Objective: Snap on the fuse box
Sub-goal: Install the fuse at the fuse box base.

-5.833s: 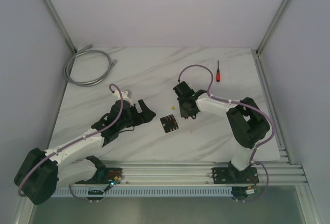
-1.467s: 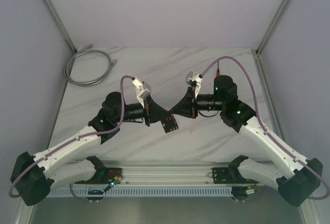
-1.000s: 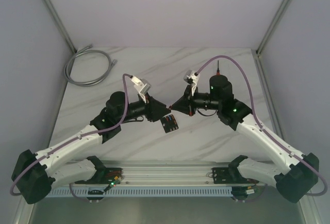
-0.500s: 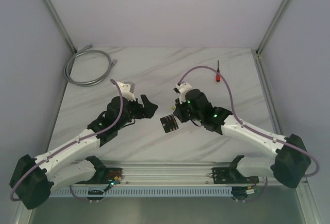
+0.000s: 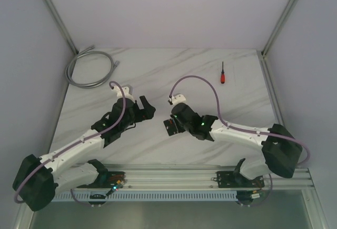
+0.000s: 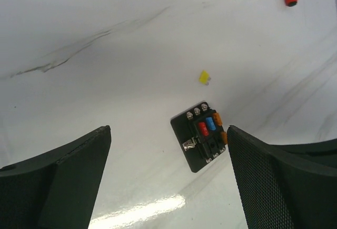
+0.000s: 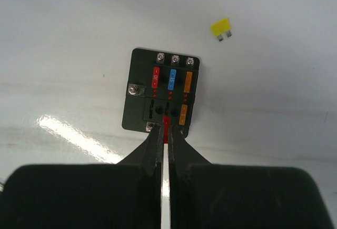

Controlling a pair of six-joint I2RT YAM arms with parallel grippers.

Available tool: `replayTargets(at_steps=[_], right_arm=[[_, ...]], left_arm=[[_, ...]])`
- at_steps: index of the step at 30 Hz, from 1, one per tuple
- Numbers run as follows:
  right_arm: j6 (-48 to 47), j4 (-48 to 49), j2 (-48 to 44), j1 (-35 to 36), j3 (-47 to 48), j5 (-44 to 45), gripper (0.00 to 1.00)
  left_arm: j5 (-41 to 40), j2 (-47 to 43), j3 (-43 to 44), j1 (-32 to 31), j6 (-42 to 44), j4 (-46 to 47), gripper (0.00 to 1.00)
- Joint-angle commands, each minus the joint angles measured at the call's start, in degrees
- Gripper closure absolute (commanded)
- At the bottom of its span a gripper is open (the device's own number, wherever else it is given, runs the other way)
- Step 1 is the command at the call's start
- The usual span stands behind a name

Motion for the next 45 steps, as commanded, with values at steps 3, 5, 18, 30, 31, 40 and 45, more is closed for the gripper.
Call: replayTargets(at_steps=[3, 5, 18, 30, 31, 40, 45], right_arm=[[2.92, 2.78, 3.29, 1.79, -0.95, 4.39, 1.00], [3.31, 3.46, 4.14, 2.08, -0.99, 4.49, 1.00], [5.66, 4.23, 7.84, 2.69, -0.67, 7.90, 1.00], [6.69, 4.60, 10.91, 2.75, -0.21, 9.08, 1.00], [6.79, 4.67, 10.99, 2.73, -0.20, 9.21, 1.00], [6.92, 4.79, 11.46, 2.68, -0.53, 10.05, 1.00], [6.66, 4.04, 12.39, 2.72, -0.64, 9.95, 1.00]], left_arm=[[-0.80, 2.71, 0.10, 0.94, -2.72, -2.20, 0.00], [-0.79, 3.17, 0.15, 1.08, -3.20, -2.40, 0.00], [-0.15, 3.92, 0.32, 1.70, -4.10, -2.59, 0.00], [0.19, 4.56, 0.47, 1.88, -4.55, -2.62, 0.00], [0.23, 4.69, 0.45, 1.87, -4.69, -2.53, 0.00], [0.39, 4.61, 0.21, 1.97, -4.91, -2.51, 0.00], [0.35, 4.07, 0.04, 1.97, -5.13, -2.61, 0.00]])
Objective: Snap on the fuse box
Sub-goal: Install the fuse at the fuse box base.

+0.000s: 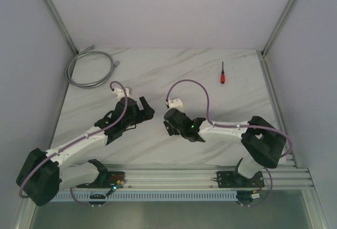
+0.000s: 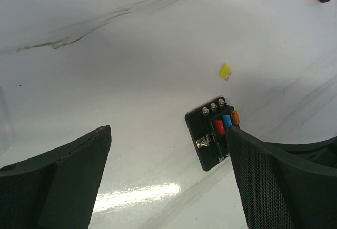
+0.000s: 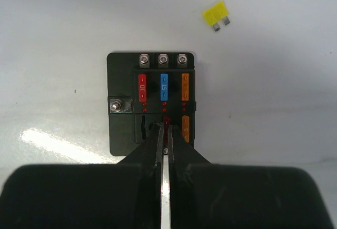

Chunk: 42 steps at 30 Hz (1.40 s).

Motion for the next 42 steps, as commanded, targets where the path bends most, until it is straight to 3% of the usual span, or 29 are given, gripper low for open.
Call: replayTargets(at_steps=[1, 8, 27, 33, 42], right_arm=[[0.71, -0.82, 1.82, 0.30, -0.54, 2.05, 1.00], [0.54, -1.76, 1.60, 0.27, -1.79, 2.92, 0.99], [-1.10, -6.61, -0.94, 0.13, 2.71, 2.64, 0.65], [-3.34, -8.69, -2.08, -0.80, 4.76, 0.73, 0.64], [-10.01, -13.12, -2.08, -4.82, 7.77, -8.34, 0.71]], left_arm=[[0.18, -0.52, -0.04, 0.35, -0.63, -0.34, 0.00], [0.25, -0.55, -0.19, 0.39, -0.72, -0.36, 0.00], [0.43, -1.43, -0.49, 0.40, -0.89, -0.46, 0.00], [0.26, -1.68, -0.60, 0.48, -0.93, -0.47, 0.00], [0.32, -1.41, -0.50, 0.48, -0.79, -0.43, 0.00]])
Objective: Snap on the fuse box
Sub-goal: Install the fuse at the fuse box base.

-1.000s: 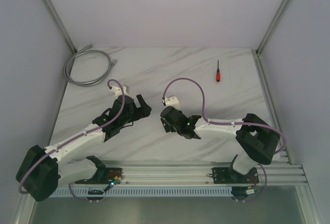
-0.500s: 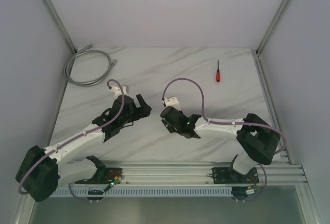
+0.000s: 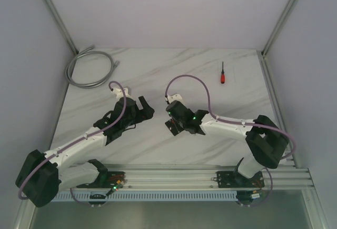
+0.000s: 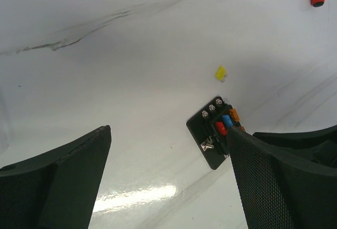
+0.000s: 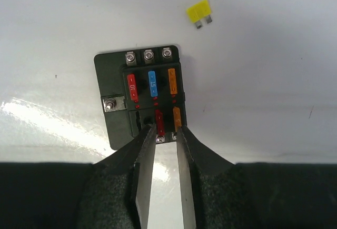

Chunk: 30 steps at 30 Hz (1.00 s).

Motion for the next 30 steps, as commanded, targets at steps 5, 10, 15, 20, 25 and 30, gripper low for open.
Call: replayTargets(at_steps=[5, 10, 15, 20, 25, 30], right_arm=[[-6.24, -4.43, -0.64, -3.19, 3.95, -7.95, 0.76], [-7.05, -5.13, 0.57, -3.92, 5.37, -10.21, 0.78], [-7.21, -5.51, 2.12, -4.33, 6.04, -11.22, 0.79], [-7.17, -5.66, 3.24, -4.56, 6.48, -11.18, 0.81], [-7.16, -6.35, 4.29, -4.64, 7.24, -11.04, 0.83], [-7.39, -7.07, 5.24, -4.67, 7.89, -11.73, 0.86]], left_arm=[[0.41, -0.21, -0.31, 0.24, -0.13, -0.37, 0.00], [0.39, -0.04, -0.22, 0.26, 0.02, -0.41, 0.00], [0.38, 0.15, -0.19, 0.35, 0.07, -0.41, 0.00], [0.51, 0.52, -0.08, 0.43, 0.07, -0.41, 0.00], [0.47, 0.59, -0.18, 0.48, 0.20, -0.38, 0.00], [0.47, 0.56, -0.32, 0.51, 0.19, -0.44, 0.00]])
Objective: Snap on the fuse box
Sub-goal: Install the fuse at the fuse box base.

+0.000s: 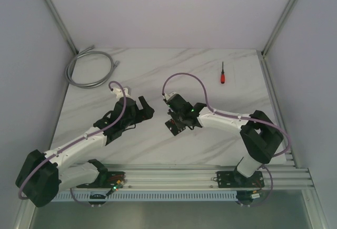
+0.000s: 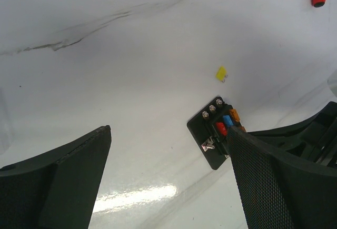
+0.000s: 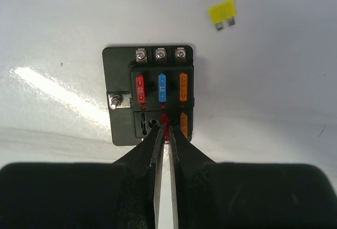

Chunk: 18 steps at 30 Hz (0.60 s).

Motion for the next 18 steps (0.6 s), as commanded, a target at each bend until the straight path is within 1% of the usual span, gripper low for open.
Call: replayTargets(at_steps=[1, 11, 18], right_arm=[[-0.72, -1.42, 1.46, -0.21, 2.33, -1.32, 0.87], [-0.81, -3.26, 3.65, 0.39, 3.40, -2.81, 0.92], [-0.11, -5.94, 6.52, 1.23, 3.82, -0.38, 0.95]], left_arm=[[0.47, 0.44, -0.28, 0.43, 0.11, -0.44, 0.00], [0.44, -0.07, -0.54, 0.49, 0.10, -0.51, 0.00], [0.31, -0.60, -0.88, 0.59, -0.05, -0.57, 0.00]])
